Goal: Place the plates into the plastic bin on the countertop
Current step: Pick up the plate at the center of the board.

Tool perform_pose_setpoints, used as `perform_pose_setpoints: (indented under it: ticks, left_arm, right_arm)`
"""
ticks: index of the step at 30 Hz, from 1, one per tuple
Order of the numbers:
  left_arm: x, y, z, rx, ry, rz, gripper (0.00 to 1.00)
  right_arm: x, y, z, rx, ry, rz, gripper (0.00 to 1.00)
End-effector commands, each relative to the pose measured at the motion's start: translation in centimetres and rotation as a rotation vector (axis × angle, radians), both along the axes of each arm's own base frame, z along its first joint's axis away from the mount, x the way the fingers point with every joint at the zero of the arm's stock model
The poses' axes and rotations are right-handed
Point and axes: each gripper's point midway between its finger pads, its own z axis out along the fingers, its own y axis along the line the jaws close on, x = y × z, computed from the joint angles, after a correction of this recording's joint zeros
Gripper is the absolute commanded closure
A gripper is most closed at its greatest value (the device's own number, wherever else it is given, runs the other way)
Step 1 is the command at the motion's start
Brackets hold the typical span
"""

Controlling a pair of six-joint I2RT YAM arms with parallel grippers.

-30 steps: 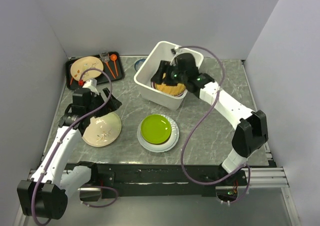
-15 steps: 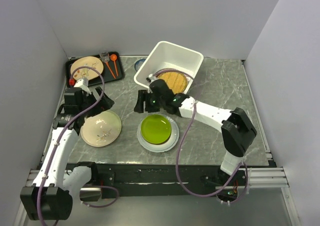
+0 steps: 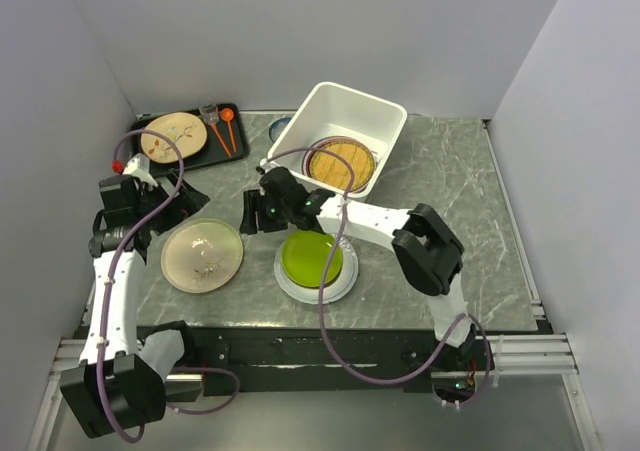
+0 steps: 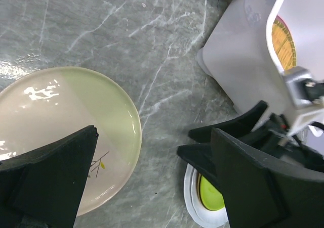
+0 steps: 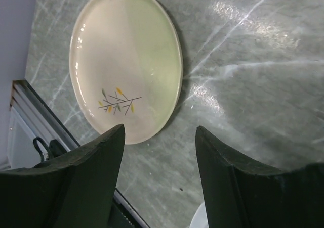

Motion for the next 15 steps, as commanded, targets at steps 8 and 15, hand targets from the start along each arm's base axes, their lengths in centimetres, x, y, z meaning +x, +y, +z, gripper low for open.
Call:
perform_pose_setpoints:
  ticks: [8, 15]
  left_arm:
    - [0.2, 0.4, 0.5, -0.002, -0.045, -0.012, 0.01]
    - [0.1, 0.1, 0.4, -0.019, -0.047, -0.028, 0.01]
  right_arm:
    - [-0.5, 3.0, -3.2, 0.019, 0.039, 0.059, 0.38]
    - [-1.6, 4.4, -5.8, 0.046, 0.098, 0.086, 0.42]
